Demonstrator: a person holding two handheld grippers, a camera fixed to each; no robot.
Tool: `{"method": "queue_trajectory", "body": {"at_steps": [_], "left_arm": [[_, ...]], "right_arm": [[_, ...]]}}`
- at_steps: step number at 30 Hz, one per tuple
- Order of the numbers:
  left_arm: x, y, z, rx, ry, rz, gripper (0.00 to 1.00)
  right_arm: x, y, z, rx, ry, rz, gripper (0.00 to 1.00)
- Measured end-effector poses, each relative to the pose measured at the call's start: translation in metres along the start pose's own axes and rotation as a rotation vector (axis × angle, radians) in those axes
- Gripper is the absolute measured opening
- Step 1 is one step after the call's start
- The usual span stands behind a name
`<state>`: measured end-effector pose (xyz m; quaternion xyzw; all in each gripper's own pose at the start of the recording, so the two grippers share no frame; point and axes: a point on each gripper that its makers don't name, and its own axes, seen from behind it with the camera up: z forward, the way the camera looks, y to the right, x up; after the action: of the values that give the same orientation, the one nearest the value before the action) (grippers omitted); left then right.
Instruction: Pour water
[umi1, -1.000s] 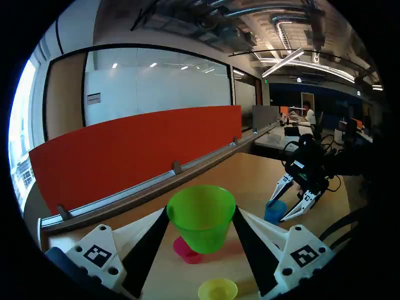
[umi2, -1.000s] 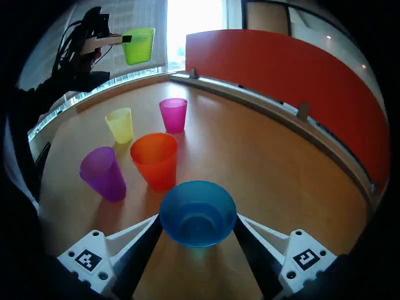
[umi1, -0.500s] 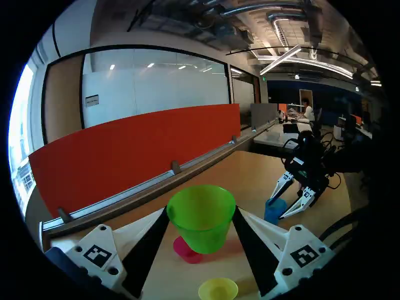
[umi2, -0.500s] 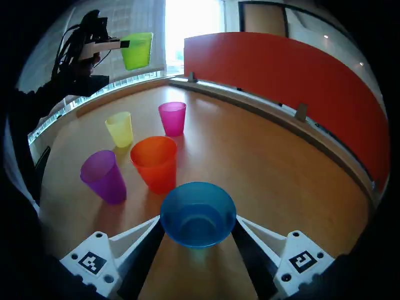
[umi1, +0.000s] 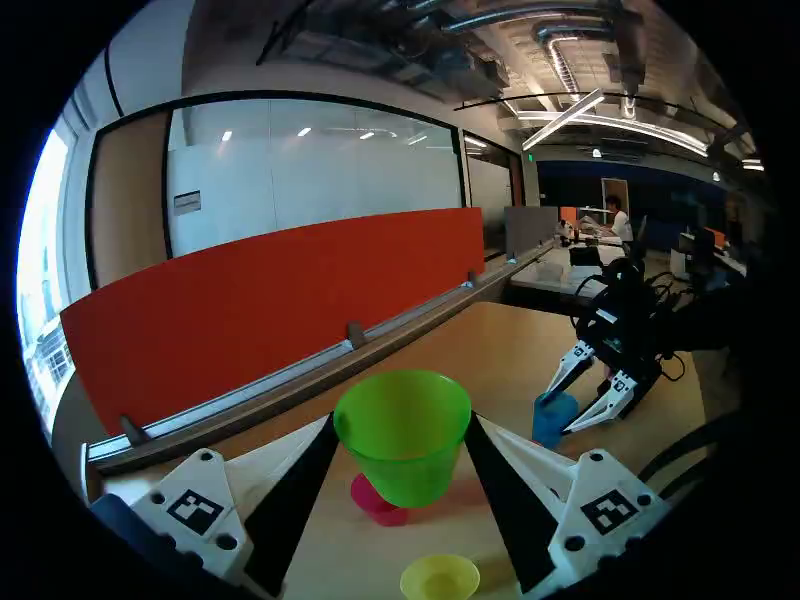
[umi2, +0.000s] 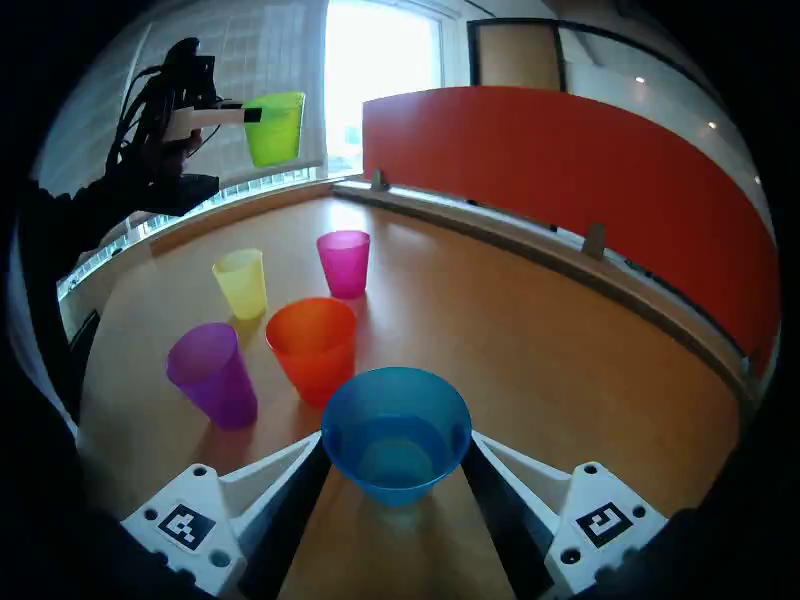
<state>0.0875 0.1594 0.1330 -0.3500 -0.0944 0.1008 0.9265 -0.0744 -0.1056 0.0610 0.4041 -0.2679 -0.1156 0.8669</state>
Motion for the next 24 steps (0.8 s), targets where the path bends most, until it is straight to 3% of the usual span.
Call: {"method": "queue_trajectory", "body": {"at_steps": [14, 24], "left_arm": [[-0.002, 0.0, -0.003, 0.003, 0.007, -0.017, 0.88], [0.001, -0.002, -0.005, 0.003, 0.014, -0.022, 0.89]], "right_arm": [[0.037, -0.001, -0.01, -0.028, 0.128, 0.035, 0.9], [0.063, -0.001, -0.02, -0.031, 0.184, 0.027, 0.89]]}}
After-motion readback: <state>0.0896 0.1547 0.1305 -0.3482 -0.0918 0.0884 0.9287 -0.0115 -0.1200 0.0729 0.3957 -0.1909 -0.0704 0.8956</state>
